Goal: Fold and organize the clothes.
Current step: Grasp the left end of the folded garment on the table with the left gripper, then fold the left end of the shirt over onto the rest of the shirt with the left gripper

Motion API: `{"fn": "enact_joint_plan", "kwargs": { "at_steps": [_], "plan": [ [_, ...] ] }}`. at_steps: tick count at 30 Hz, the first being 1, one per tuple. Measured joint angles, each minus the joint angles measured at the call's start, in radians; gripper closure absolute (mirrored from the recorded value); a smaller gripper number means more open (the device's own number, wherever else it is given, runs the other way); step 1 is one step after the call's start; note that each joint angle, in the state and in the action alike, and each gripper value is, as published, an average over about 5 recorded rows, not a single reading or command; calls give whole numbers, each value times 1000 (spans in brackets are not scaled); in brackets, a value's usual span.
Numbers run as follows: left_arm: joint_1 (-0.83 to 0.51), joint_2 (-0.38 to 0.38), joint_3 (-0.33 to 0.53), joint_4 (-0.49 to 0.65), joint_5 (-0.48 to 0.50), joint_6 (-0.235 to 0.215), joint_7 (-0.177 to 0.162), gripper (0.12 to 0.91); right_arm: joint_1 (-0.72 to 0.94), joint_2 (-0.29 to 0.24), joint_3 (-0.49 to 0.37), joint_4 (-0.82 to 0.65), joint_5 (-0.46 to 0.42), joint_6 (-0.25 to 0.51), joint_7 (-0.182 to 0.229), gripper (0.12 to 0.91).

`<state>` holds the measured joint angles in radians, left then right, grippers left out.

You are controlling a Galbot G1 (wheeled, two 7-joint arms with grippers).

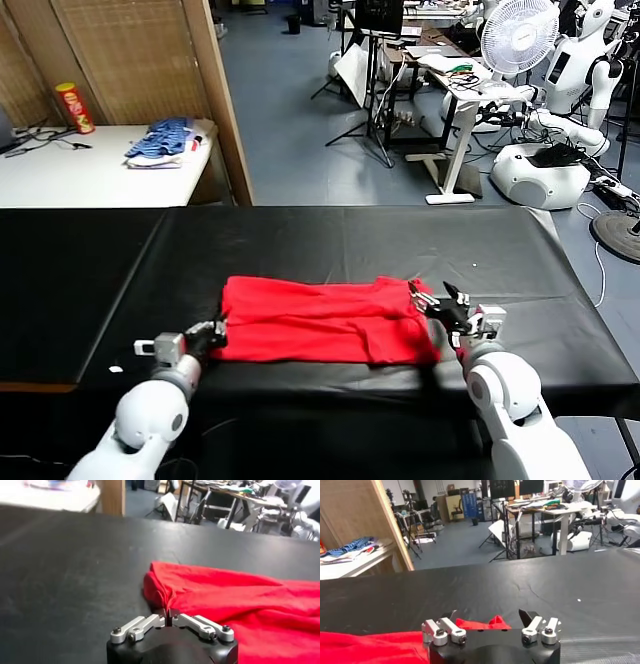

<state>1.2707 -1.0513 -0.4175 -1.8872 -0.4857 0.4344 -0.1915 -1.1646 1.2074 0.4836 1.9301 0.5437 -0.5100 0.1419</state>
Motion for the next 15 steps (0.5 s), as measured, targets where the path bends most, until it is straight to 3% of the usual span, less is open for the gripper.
{"fn": "enact_joint_plan", "kwargs": {
  "at_steps": [8,12,15],
  "plan": [
    [16,192,-109,62,27,-39,27,876,0,4,-1,2,-1,-1,1,227],
    [22,267,-128,59,3,-25,8,876,-4,16,-5,3,-5,-2,3,227],
    [16,274,-115,22,-46,7,-22,876,-12,24,-6,5,-16,-2,3,227]
  ]
}}
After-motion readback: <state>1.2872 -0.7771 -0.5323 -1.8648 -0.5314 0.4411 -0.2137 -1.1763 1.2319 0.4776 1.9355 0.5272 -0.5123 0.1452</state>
